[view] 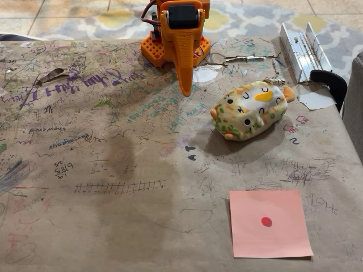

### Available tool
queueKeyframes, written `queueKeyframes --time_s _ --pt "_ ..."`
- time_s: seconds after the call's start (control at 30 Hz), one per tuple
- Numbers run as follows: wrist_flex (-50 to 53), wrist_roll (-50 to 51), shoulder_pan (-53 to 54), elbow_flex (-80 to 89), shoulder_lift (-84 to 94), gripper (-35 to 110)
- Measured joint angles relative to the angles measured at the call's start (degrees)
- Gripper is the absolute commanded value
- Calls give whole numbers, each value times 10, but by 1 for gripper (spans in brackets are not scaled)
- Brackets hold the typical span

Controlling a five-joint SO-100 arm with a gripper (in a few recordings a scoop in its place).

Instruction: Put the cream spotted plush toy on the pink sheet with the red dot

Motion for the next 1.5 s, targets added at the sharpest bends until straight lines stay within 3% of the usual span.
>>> queueKeyframes --time_s 0.13,0.37,0.47,0.6,0.83,1.07,1.17,1.5 --pt "2 -31 -5 0 0 5" --pt "117 -262 -80 -19 0 21" --pt "176 -341 -138 -72 -123 36" --pt "207 -503 -164 -163 -296 38" --pt "139 -666 -164 -221 -548 38" --pt "48 -664 -171 -292 -740 33" --pt "50 -643 -197 -337 -797 0" --pt "33 -540 -225 -407 -850 0"
